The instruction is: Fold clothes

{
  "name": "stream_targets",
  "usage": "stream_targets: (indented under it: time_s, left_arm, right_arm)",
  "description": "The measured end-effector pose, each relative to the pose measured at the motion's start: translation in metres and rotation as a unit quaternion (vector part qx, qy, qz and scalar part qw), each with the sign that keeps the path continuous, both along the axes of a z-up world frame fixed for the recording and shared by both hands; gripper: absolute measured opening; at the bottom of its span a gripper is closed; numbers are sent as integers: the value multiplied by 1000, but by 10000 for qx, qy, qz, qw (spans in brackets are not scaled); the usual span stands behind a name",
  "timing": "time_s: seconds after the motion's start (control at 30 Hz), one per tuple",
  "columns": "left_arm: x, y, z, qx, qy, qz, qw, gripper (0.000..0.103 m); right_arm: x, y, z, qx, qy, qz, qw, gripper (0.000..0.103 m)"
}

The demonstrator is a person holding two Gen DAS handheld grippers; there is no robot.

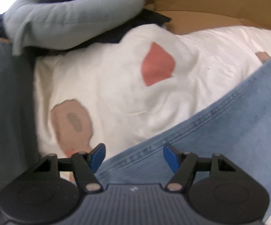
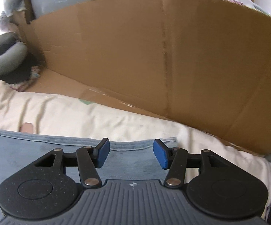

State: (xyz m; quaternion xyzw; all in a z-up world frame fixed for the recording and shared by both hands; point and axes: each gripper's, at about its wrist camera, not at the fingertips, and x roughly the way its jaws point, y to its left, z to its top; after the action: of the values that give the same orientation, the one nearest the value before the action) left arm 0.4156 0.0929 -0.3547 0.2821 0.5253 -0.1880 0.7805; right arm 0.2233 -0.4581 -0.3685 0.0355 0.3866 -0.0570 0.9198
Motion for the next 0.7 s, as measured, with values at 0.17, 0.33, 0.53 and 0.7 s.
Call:
stream_targets:
  time_s: [0.17,0.33,0.53,0.7]
  left_arm:
    - [-3,-12,-10,45,34,-344,9994,64]
    - [-7,-23,-18,-23,219,-656,9976,62]
    - [-8,-35,-25,7,203,-843,9962,61]
    - [-7,-39,-33,62,276,-1062,9939,61]
  right_arm:
    - [4,-16,-10,-39,35,-211,9998,58]
    - [19,-24,-15,15,174,-143,9997,58]
    - [35,-28,-26,69,361,-30,9993,56]
    - [29,-31,-39,109,541,81,9984,55]
